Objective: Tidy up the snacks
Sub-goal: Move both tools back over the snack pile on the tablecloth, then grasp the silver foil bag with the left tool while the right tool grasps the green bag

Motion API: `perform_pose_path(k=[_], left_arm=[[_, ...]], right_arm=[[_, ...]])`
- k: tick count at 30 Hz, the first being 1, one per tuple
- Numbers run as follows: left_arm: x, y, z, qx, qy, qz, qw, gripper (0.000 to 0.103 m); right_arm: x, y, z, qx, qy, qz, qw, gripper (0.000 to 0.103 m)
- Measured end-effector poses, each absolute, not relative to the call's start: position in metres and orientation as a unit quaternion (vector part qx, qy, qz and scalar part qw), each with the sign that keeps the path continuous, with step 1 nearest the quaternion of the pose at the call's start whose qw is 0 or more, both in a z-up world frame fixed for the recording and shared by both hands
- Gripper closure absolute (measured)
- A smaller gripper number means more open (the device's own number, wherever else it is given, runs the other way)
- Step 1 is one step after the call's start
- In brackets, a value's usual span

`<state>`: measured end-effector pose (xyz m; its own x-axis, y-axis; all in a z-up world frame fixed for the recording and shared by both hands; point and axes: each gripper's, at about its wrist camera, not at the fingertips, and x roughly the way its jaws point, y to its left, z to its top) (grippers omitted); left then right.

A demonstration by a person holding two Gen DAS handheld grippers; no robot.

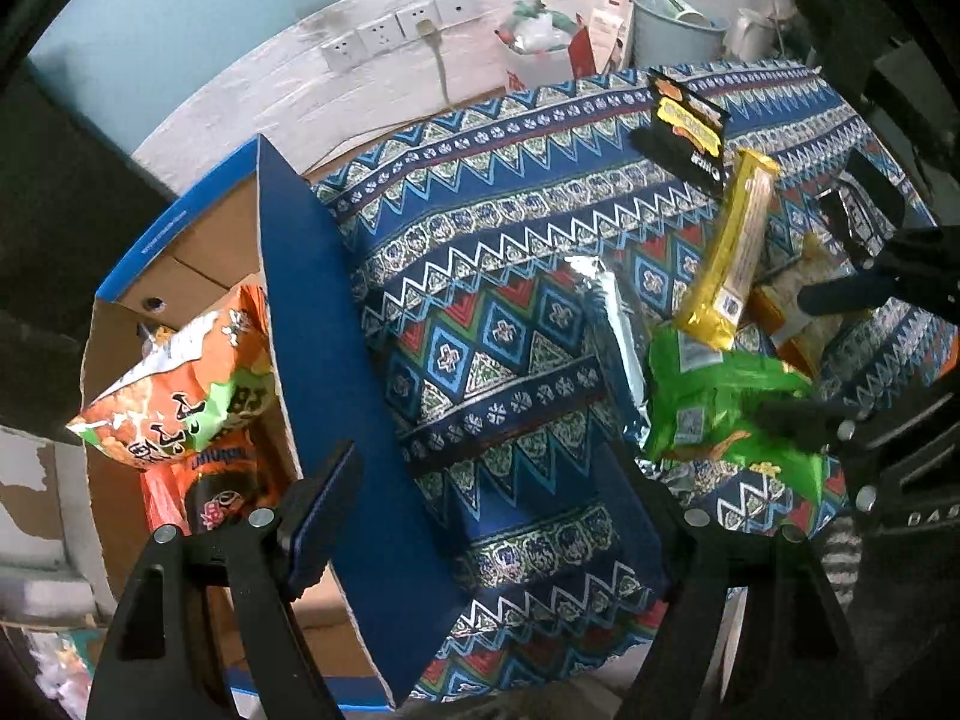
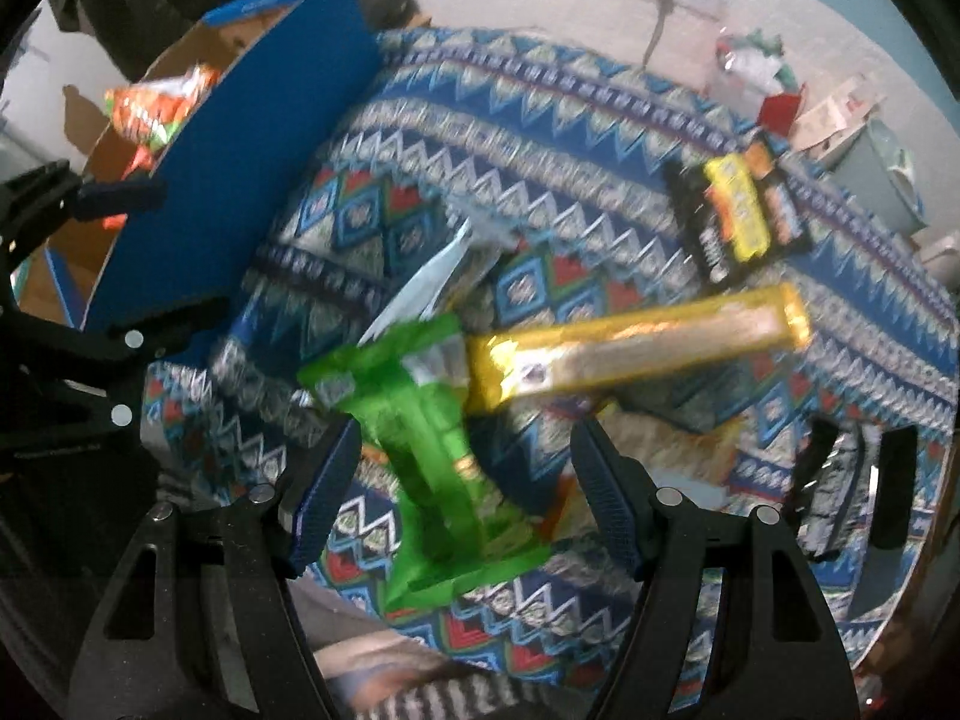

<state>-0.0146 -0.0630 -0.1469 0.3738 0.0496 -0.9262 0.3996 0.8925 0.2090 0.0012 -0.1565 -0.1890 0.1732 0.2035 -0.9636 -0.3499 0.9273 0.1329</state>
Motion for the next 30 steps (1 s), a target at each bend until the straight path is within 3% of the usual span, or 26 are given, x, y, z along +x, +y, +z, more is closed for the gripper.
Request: perform_pose_path(k=[11,15,18,30], left_arm=[[-0.023,-0.068,-0.173,0.228,0.564,-0.099,0.788,0.022],[-0.02,-0.071,-0.173,0.22,0.569,-0.102,0.786,0.022],[-0.018,-0.076,-0.173,0.221,0.569,-0.103,0.785,0.022],[0.002,-0.093,-0.172,0.191,0.578,-0.103,0.787,0.023]], right_arm=[[-0.004,-0.136,-0.224,-0.097,0.64,0.196,0.736,0.033],[-0.006,-0.136,-0.232,-0.106,0.642,0.198,0.733,0.064],[-0.007,-0.14,-0.228,-0.099,0.636,0.199,0.739,0.076],[0.004,-0.173,-0.184,-0.059,0.592,0.159,0.788,0.077]])
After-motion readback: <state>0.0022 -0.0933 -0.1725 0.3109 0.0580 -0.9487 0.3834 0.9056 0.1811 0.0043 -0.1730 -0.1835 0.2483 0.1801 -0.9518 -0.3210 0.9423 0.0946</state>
